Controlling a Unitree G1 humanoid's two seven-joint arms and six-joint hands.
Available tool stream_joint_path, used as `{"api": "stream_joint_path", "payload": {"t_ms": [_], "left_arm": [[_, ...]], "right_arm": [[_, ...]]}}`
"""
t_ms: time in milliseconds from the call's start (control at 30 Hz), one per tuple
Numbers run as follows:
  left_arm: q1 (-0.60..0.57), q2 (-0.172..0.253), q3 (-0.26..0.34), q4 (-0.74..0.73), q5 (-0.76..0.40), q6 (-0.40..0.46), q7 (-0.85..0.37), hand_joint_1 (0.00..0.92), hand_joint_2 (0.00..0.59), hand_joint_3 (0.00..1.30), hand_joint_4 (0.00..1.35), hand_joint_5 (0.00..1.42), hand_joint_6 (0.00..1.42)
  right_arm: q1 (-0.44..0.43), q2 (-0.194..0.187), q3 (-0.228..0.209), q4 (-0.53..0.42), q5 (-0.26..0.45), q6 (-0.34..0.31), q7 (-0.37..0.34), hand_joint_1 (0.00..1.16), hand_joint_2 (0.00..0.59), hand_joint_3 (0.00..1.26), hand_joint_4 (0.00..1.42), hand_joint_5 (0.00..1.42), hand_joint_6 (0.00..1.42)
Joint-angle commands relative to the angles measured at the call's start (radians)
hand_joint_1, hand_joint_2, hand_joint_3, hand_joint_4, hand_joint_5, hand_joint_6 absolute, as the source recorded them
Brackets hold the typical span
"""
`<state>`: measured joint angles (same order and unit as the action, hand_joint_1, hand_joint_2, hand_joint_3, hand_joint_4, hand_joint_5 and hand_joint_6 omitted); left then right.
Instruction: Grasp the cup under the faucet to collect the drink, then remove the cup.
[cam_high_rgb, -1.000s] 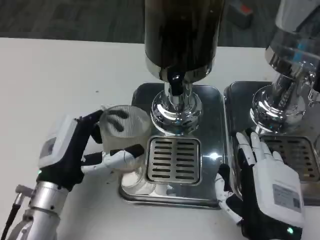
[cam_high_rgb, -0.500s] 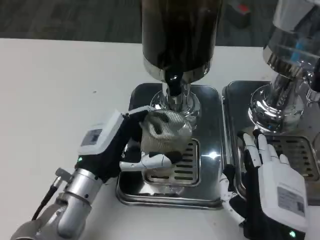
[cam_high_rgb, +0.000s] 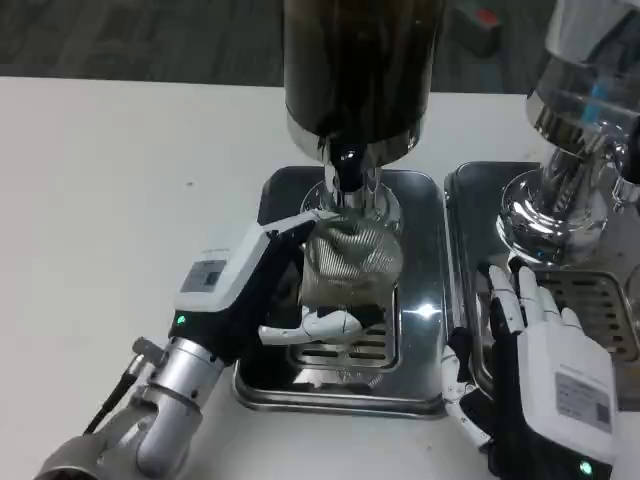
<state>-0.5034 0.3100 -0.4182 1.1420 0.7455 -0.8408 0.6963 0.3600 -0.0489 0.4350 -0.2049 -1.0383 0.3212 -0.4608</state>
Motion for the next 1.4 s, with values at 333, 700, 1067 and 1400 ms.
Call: {"api": "stream_joint_path", "payload": {"t_ms": [333, 700, 1067, 1400], "left_arm": [[0.011, 0.027, -0.013, -0.001, 0.0, -0.002, 0.03, 0.071, 0.037, 0.16, 0.17, 0.52, 0.33], [0.059, 0.064, 0.038, -0.024, -0.076, -0.061, 0.011, 0.0, 0.014, 0.14, 0.16, 0.5, 0.32], [0.126, 0.146, 0.189, -0.077, -0.353, -0.191, -0.282, 0.0, 0.048, 0.03, 0.0, 0.22, 0.12], [0.197, 0.188, 0.281, -0.23, -0.545, -0.273, -0.56, 0.0, 0.067, 0.02, 0.0, 0.09, 0.03]], "right_arm": [[-0.007, -0.008, -0.003, -0.004, 0.006, -0.005, -0.004, 0.43, 0.577, 0.12, 0.03, 0.09, 0.08], [-0.008, -0.01, -0.007, 0.0, 0.013, -0.008, -0.006, 0.43, 0.577, 0.12, 0.03, 0.09, 0.08], [-0.042, -0.05, -0.017, -0.013, 0.003, 0.002, 0.071, 0.38, 0.544, 0.04, 0.0, 0.0, 0.01], [-0.063, -0.09, -0.02, -0.048, -0.047, 0.051, 0.208, 0.2, 0.495, 0.0, 0.0, 0.0, 0.0]]}}
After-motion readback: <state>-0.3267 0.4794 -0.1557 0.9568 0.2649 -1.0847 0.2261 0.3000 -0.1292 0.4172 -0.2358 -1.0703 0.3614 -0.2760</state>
